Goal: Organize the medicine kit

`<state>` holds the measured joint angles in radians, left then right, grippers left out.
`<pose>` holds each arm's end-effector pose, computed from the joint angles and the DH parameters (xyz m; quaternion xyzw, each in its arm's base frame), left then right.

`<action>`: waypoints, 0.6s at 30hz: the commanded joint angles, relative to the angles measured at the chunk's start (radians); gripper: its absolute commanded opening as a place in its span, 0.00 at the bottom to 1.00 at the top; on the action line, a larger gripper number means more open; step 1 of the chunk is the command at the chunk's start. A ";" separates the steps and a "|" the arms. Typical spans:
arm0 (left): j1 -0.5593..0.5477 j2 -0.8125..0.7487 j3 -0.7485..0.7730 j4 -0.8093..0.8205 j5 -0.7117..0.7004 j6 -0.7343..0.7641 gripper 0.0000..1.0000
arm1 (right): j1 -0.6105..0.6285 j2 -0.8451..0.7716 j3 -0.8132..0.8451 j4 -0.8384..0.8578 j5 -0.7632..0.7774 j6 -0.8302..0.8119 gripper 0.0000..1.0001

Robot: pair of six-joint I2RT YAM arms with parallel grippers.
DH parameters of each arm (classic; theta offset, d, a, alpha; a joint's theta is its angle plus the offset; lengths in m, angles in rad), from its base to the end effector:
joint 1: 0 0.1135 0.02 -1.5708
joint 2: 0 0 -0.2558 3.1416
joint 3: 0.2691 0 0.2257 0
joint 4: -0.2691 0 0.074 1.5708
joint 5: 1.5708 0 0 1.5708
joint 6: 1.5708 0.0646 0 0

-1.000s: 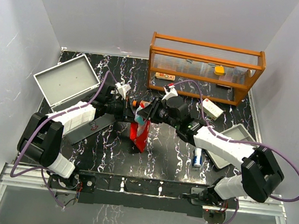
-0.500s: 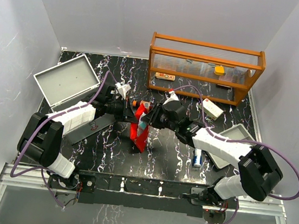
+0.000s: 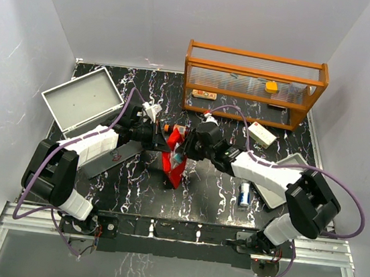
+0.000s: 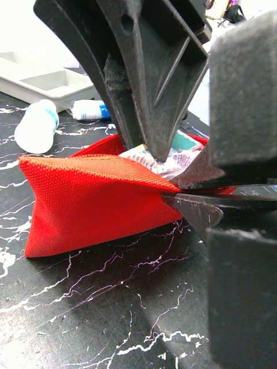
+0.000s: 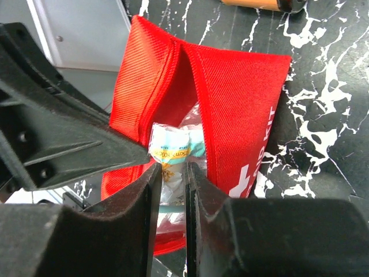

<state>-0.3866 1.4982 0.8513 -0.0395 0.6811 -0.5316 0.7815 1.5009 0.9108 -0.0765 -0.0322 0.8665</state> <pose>0.2693 -0.1535 0.2067 0.0809 0.8600 -0.4494 0.2278 0.2294 0.2305 0.2118 0.0312 0.8989 0.3304 0.2861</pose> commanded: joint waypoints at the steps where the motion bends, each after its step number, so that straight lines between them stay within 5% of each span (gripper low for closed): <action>1: -0.002 -0.008 0.028 -0.005 0.023 0.002 0.00 | -0.002 0.030 0.068 -0.031 0.055 -0.011 0.20; 5: -0.001 -0.002 0.027 -0.003 0.033 -0.002 0.00 | -0.003 0.051 0.119 -0.067 0.122 -0.011 0.22; 14: -0.002 -0.006 0.028 0.000 0.027 -0.004 0.00 | -0.002 0.053 0.232 -0.173 0.092 -0.113 0.47; 18: -0.001 -0.004 0.028 -0.002 0.026 -0.001 0.00 | -0.002 -0.003 0.214 -0.199 0.091 -0.137 0.50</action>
<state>-0.3859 1.4982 0.8513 -0.0380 0.6815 -0.5358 0.7815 1.5780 1.0950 -0.2451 0.0475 0.7799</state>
